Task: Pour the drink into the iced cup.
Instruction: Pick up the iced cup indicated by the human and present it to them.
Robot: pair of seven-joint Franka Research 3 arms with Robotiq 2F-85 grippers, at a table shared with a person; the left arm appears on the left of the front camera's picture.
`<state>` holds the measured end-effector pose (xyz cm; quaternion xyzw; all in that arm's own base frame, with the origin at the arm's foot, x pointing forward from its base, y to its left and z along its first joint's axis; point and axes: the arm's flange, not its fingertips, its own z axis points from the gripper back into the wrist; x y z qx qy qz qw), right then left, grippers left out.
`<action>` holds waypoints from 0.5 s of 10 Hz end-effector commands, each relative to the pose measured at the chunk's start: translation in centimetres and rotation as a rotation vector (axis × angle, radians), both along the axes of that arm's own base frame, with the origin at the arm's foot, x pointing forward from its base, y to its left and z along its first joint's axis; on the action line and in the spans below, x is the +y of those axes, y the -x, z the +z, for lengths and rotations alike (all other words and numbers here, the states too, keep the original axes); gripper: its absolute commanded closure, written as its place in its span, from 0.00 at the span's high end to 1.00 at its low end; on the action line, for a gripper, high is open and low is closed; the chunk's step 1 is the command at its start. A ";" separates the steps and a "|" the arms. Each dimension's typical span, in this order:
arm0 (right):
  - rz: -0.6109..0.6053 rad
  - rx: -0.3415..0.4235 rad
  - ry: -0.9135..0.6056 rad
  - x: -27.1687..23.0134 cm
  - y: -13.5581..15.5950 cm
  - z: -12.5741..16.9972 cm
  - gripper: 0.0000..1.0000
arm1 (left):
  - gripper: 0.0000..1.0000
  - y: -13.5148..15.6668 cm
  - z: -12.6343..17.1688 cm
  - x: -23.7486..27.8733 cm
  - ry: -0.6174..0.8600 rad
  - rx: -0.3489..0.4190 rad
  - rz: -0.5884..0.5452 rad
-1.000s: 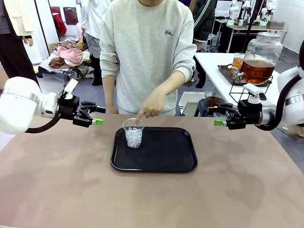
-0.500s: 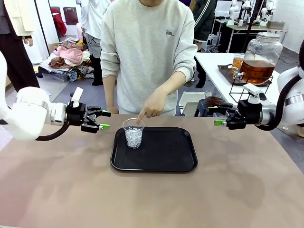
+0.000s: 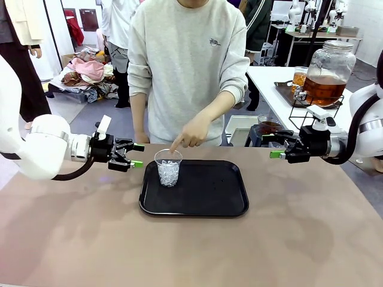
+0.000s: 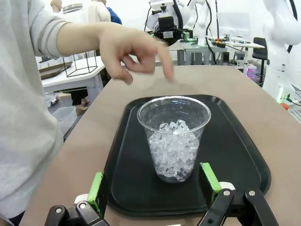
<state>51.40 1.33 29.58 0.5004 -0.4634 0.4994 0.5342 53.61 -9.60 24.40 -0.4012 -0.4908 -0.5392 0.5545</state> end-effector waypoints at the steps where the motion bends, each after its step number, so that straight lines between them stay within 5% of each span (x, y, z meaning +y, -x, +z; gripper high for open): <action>1: 0.002 -0.001 0.001 0.0 -0.2 0.3 1.00 | 1.00 0.0 0.1 0.2 0.001 -0.002 0.003; 5: 0.002 -0.001 0.001 0.0 -0.2 0.3 1.00 | 1.00 0.0 -0.5 -0.2 0.009 0.003 -0.007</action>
